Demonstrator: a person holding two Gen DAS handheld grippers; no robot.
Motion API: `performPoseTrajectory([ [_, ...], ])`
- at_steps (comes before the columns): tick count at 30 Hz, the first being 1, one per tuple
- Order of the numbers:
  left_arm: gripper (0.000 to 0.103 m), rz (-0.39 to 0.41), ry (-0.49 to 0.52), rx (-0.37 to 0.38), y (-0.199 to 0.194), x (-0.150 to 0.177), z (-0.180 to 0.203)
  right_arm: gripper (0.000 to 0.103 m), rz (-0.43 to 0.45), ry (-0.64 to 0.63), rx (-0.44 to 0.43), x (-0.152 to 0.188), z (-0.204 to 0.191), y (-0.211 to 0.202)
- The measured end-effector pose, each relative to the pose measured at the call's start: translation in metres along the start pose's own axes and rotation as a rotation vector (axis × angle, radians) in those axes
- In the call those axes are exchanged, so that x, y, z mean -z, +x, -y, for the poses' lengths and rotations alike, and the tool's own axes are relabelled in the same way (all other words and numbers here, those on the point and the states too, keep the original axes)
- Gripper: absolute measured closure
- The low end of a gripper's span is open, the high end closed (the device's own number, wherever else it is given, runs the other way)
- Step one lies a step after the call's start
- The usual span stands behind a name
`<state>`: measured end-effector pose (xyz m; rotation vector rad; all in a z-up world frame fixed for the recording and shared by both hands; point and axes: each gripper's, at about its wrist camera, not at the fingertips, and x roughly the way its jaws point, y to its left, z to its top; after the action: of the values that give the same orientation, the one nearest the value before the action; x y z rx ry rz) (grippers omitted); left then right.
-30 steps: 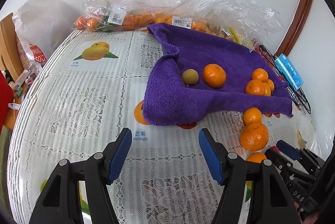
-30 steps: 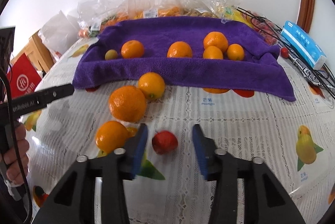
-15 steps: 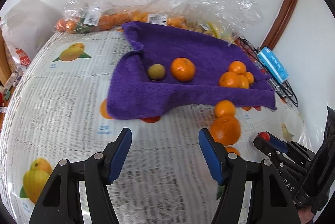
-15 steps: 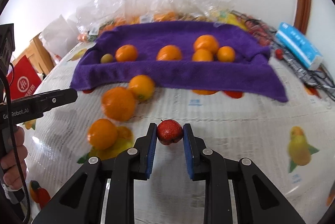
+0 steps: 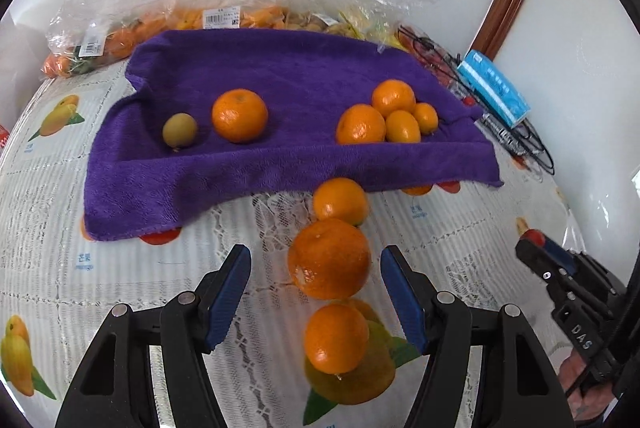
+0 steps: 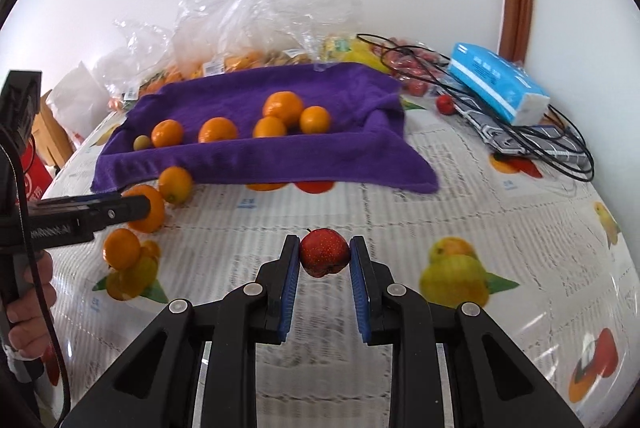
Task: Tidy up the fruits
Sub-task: 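Close the left tool on a large orange while the right tool holds the red fruit, then lift both held fruits and carry them over the purple towel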
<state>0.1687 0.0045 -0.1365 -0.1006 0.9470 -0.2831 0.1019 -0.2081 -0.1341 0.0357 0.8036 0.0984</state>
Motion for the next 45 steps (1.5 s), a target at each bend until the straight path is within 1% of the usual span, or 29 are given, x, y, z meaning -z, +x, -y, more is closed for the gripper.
performPoseTrajectory([
  [5,0.040,-0.024,-0.001,-0.023,0.009,0.001,0.002,0.078,-0.006,0.011,0.009,0.001,0.009,0.001],
  [6,0.042,-0.022,-0.004,-0.023,0.009,0.001,0.002,0.078,-0.005,0.011,0.012,0.001,0.009,0.002],
  [7,0.045,-0.013,-0.003,-0.023,0.008,0.002,0.001,0.078,-0.003,0.011,0.014,0.001,0.009,0.002],
  [9,0.062,-0.014,-0.009,0.004,0.008,0.002,0.000,0.078,-0.001,0.014,0.018,0.000,0.010,0.003],
  [16,0.062,-0.005,-0.022,0.037,0.005,-0.001,-0.005,0.078,-0.004,0.007,0.025,-0.005,0.005,0.003],
  [21,0.062,0.029,-0.048,0.075,-0.008,-0.008,-0.011,0.078,-0.003,0.002,0.024,-0.010,-0.002,0.004],
  [28,0.062,0.067,-0.017,0.082,-0.025,-0.020,-0.008,0.078,0.000,0.013,0.002,-0.023,-0.010,0.009],
  [34,0.062,0.106,-0.009,0.070,-0.036,-0.037,-0.008,0.078,0.024,0.015,-0.015,-0.043,-0.016,0.012],
  [38,0.062,0.145,0.001,0.035,-0.038,-0.052,-0.008,0.078,0.052,0.007,-0.017,-0.059,-0.018,0.014],
  [45,0.062,0.193,-0.003,0.000,-0.043,-0.068,-0.014,0.078,0.088,0.002,-0.034,-0.084,-0.020,0.022],
])
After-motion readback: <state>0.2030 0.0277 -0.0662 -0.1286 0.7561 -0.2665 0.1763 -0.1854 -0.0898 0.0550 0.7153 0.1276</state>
